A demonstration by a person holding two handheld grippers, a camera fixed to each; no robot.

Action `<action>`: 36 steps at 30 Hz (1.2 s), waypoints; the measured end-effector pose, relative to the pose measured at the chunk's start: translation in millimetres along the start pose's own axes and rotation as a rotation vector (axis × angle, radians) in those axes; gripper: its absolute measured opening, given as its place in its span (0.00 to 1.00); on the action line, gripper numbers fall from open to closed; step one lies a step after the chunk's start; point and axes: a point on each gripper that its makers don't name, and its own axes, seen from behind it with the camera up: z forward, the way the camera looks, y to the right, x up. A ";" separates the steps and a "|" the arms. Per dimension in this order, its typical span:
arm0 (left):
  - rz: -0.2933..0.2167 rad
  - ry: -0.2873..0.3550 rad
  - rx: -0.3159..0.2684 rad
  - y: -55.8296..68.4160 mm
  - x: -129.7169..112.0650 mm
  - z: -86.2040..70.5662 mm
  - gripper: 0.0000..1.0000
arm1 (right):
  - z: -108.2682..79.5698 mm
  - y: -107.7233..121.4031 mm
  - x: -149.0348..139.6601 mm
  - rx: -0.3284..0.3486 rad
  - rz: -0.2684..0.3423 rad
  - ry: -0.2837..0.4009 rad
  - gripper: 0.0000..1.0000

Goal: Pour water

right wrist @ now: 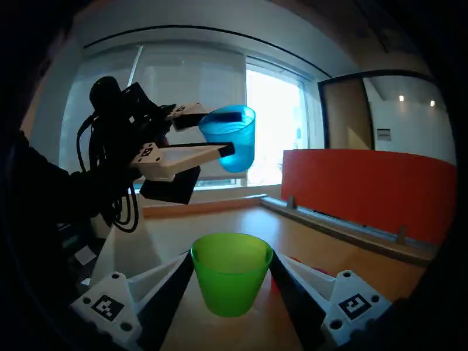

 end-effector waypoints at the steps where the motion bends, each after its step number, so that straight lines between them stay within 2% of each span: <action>1: 0.010 -0.001 -0.003 1.3 0.5 0.3 0.85 | 0.4 -0.5 -0.3 0.002 0.000 0.001 0.92; 8: 0.066 -0.005 -0.008 6.0 3.3 3.7 0.85 | 3.0 -4.3 -0.8 0.014 0.002 0.002 0.92; 36: 0.245 0.003 0.000 8.1 17.4 5.4 0.85 | 11.8 -14.6 -0.6 0.037 -0.014 -0.006 0.92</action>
